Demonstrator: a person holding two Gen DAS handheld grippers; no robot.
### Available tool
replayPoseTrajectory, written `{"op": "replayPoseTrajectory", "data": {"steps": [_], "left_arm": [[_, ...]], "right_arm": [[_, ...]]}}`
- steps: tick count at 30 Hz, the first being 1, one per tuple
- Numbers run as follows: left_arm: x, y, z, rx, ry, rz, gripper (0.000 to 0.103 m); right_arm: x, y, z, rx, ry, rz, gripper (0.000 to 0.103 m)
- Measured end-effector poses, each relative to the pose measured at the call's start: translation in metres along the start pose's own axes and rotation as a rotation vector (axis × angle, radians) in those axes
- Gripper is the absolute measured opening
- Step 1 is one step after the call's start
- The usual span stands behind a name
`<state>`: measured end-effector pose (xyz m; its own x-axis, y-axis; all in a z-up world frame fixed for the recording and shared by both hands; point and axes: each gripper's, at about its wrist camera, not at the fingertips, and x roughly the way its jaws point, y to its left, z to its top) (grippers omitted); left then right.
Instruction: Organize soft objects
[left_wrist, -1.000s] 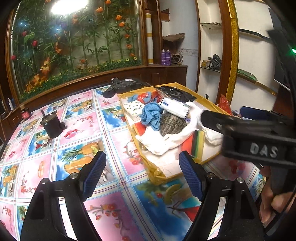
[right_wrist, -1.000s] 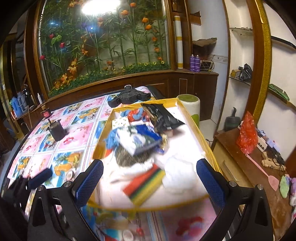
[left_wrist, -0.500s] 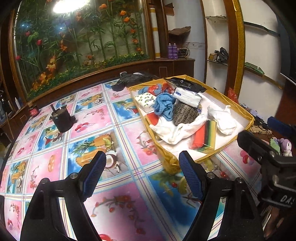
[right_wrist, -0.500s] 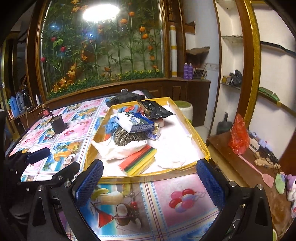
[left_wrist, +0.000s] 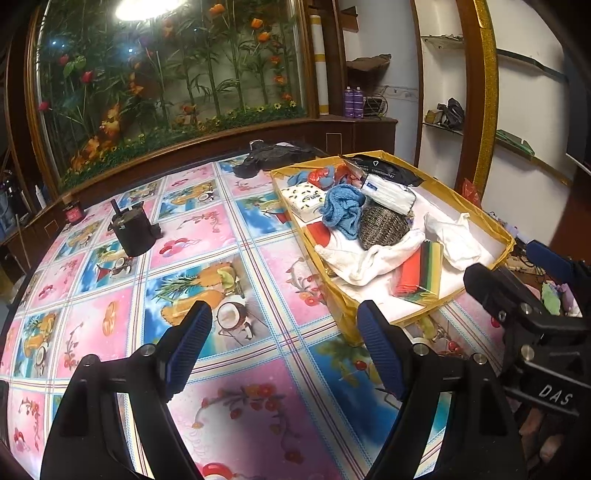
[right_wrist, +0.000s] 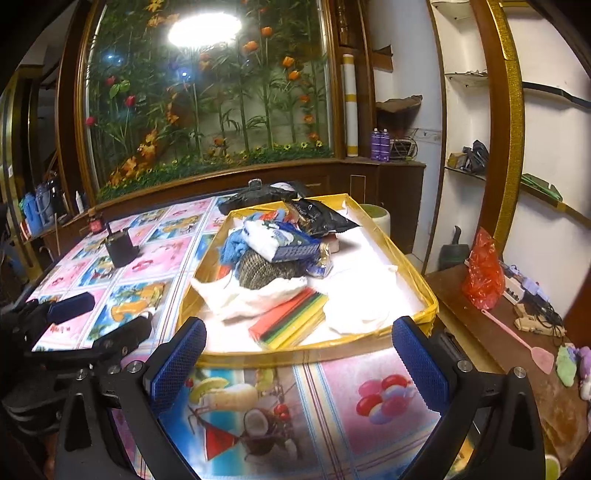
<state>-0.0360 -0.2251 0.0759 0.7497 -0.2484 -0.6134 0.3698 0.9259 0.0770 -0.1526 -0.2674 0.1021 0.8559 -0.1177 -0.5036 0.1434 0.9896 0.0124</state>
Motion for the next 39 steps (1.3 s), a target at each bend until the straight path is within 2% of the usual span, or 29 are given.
{"op": "replayPoseTrajectory", "data": {"steps": [14,18,39], "left_arm": [[0.007,-0.001,-0.002,0.007,0.05,-0.016,0.081],[0.004,-0.003,-0.002,0.02,0.03,0.008,0.081],[0.001,-0.007,-0.002,0.045,0.017,0.026,0.081]], "right_arm": [[0.012,-0.004,0.001,0.012,-0.025,-0.006,0.102],[0.012,-0.006,0.001,0.016,-0.037,-0.008,0.102],[0.012,-0.011,0.002,0.022,-0.038,-0.012,0.102]]}}
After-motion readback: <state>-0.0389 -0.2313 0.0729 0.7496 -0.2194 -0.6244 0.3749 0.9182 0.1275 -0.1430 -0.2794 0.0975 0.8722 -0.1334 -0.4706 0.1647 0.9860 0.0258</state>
